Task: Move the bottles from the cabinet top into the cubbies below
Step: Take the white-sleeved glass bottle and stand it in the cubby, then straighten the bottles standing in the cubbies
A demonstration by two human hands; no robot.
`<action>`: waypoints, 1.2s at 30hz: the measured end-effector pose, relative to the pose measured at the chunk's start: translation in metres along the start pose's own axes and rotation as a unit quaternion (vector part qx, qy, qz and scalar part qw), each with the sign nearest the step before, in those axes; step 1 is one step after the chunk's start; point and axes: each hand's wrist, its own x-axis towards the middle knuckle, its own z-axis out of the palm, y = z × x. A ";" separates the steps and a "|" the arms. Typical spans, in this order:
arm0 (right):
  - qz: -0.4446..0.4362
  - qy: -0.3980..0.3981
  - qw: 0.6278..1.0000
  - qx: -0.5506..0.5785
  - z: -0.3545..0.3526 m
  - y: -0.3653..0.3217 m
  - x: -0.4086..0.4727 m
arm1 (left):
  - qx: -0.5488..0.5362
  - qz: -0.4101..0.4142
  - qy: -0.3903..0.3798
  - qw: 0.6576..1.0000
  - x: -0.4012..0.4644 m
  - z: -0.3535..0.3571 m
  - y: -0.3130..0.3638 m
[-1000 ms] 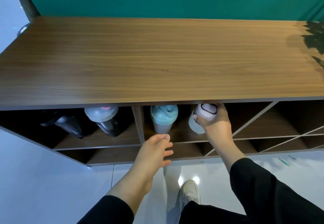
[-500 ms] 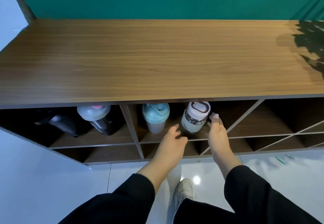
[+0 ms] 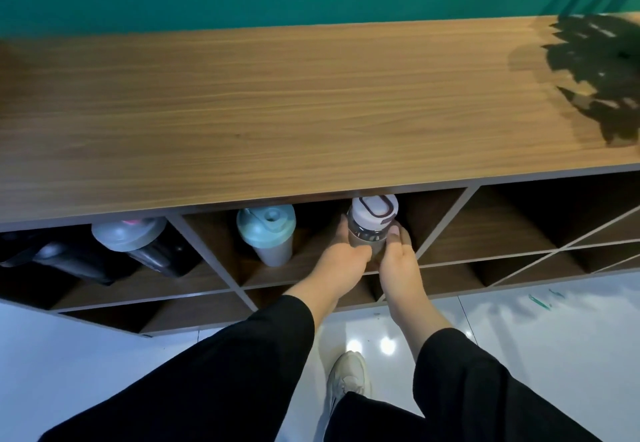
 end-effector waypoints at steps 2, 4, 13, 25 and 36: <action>0.007 0.009 1.000 -0.013 -0.002 0.001 -0.003 | 0.000 0.007 -0.003 1.000 0.004 0.002 0.003; 0.005 0.015 1.000 -0.018 0.000 0.000 -0.006 | -0.001 0.015 -0.001 1.000 0.008 0.001 0.003; -0.011 0.013 0.999 -0.035 0.007 -0.005 -0.021 | -0.003 0.021 -0.007 1.000 0.010 -0.010 0.001; -0.005 -0.077 0.981 -0.175 0.053 0.016 -0.037 | -0.142 -0.093 0.203 0.964 -0.044 -0.040 -0.084; -0.033 -0.284 0.946 -0.152 0.098 -0.031 -0.058 | -0.098 -0.002 0.179 0.979 -0.024 -0.094 -0.071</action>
